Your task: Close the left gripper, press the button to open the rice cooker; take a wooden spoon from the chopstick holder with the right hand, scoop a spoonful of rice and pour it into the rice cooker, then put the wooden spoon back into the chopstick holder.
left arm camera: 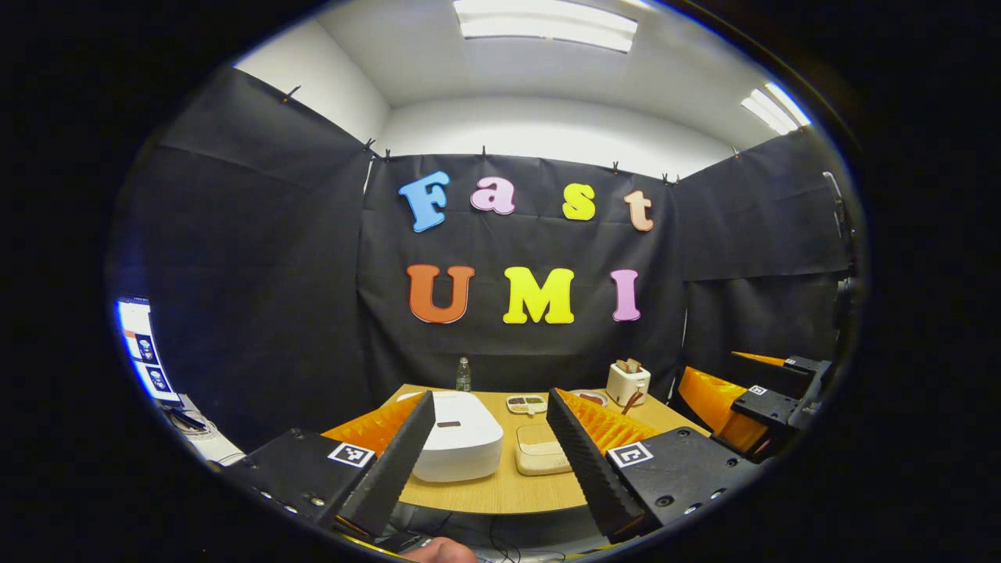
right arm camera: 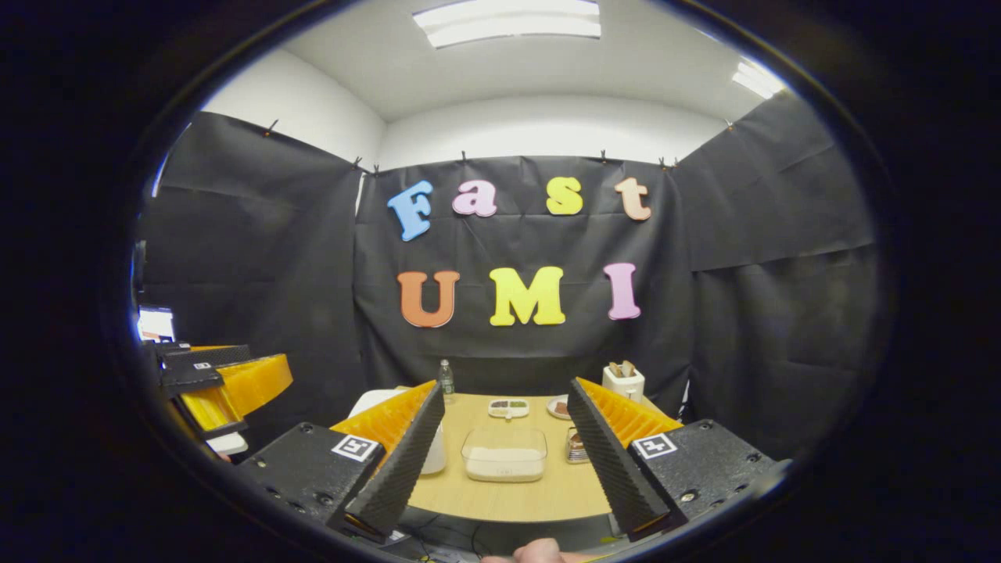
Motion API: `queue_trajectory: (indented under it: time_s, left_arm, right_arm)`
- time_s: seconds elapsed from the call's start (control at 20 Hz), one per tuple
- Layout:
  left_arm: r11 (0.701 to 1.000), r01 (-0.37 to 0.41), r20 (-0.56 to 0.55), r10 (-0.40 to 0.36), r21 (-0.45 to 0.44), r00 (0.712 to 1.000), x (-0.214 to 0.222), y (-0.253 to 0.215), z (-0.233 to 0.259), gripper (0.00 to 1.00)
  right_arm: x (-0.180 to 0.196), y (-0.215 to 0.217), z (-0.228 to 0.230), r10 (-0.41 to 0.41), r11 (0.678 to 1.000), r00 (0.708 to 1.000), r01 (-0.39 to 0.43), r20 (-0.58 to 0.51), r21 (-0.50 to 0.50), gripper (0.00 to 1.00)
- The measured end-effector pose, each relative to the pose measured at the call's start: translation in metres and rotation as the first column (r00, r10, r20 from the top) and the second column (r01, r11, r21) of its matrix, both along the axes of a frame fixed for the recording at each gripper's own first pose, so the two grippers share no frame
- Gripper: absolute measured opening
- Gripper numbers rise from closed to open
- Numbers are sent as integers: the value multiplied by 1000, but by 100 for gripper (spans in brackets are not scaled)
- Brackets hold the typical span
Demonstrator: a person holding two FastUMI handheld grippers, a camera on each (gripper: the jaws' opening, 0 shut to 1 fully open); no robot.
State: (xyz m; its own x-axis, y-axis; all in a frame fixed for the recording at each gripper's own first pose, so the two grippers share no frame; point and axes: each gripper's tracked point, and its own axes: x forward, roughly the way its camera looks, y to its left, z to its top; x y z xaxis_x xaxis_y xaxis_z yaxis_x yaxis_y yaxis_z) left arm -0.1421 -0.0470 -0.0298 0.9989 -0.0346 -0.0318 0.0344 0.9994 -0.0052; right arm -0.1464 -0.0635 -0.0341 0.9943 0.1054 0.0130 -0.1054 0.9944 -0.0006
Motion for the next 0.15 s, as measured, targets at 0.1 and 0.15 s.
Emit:
queue_trajectory:
  time_s: [0.1,0.15]
  left_arm:
    - [1000,9,3,-9,-1,1000,-1,-3,1,93]
    - [1000,12,3,-12,-4,1000,-1,-4,1,93]
  right_arm:
    - [-2,-3,0,-5,1000,1000,5,2,1,100]
    - [-3,-5,1,-8,1000,1000,8,4,1,100]
